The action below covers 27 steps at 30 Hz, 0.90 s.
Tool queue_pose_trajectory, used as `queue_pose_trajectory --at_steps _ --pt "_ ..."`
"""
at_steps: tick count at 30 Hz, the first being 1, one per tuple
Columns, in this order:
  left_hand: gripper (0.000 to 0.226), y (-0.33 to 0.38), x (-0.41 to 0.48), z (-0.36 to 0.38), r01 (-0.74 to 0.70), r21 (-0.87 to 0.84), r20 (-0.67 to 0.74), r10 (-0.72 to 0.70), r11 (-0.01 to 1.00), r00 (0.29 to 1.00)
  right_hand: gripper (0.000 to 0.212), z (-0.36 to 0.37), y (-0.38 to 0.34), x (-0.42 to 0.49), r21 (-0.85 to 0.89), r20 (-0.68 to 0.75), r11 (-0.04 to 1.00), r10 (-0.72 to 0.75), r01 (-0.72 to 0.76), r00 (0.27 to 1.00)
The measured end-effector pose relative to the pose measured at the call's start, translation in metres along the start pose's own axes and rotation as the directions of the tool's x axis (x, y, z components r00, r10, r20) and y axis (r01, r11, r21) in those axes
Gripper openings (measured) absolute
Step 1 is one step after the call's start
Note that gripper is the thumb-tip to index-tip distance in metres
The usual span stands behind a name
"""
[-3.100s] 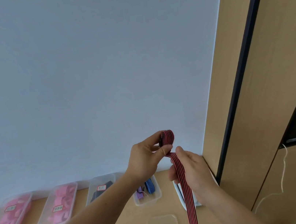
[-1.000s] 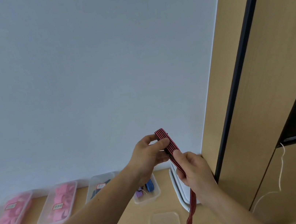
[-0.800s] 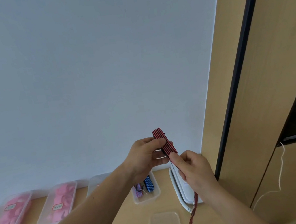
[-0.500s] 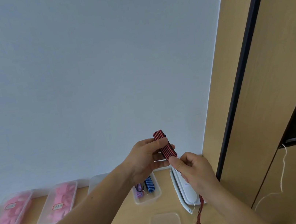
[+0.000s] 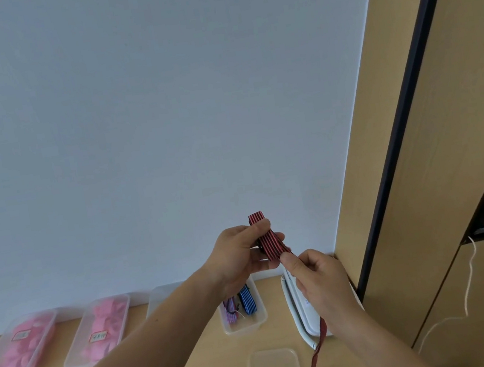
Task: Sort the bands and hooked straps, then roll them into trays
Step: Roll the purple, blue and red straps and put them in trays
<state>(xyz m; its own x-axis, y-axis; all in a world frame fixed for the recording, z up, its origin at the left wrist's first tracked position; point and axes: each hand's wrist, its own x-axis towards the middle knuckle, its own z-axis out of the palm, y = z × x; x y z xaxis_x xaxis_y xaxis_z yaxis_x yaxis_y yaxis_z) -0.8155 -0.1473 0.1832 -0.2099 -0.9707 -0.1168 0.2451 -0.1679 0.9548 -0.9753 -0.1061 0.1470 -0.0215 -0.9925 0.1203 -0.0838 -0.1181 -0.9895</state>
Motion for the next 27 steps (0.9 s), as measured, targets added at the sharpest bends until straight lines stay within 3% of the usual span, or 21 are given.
queue_pose_trajectory --at_steps 5,11,14,17,21,24,27 --pt "0.042 -0.004 0.002 0.003 -0.026 -0.081 -0.089 0.019 0.996 0.996 0.043 0.007 -0.003 0.001 0.031 0.042 0.999 0.017 -0.018 0.999" --pt "0.046 -0.005 0.001 0.006 0.009 -0.141 -0.092 -0.022 0.99 0.996 0.043 0.009 -0.003 -0.003 0.071 0.074 0.995 0.063 -0.068 0.995" --pt "0.044 -0.01 0.001 0.006 -0.037 -0.041 -0.108 0.033 0.998 0.994 0.043 0.007 -0.006 -0.003 0.088 0.074 0.993 0.068 -0.074 0.995" --pt "0.044 -0.012 -0.001 0.005 -0.161 0.203 -0.124 0.188 0.966 0.974 0.044 0.005 -0.01 -0.003 0.096 0.079 0.99 0.092 -0.099 0.993" --pt "0.036 -0.017 -0.005 0.0 -0.329 0.48 -0.032 0.39 0.814 0.92 0.057 0.001 -0.013 -0.004 0.136 0.083 0.978 0.146 -0.156 0.986" --pt "0.039 -0.024 -0.009 0.002 -0.48 0.661 0.12 0.55 0.577 0.827 0.069 0.001 -0.02 -0.005 0.156 0.099 0.974 0.15 -0.164 0.984" --pt "0.045 -0.026 -0.01 0.001 -0.534 0.76 0.22 0.627 0.371 0.748 0.068 0.001 -0.026 -0.005 0.153 0.102 0.974 0.155 -0.169 0.983"
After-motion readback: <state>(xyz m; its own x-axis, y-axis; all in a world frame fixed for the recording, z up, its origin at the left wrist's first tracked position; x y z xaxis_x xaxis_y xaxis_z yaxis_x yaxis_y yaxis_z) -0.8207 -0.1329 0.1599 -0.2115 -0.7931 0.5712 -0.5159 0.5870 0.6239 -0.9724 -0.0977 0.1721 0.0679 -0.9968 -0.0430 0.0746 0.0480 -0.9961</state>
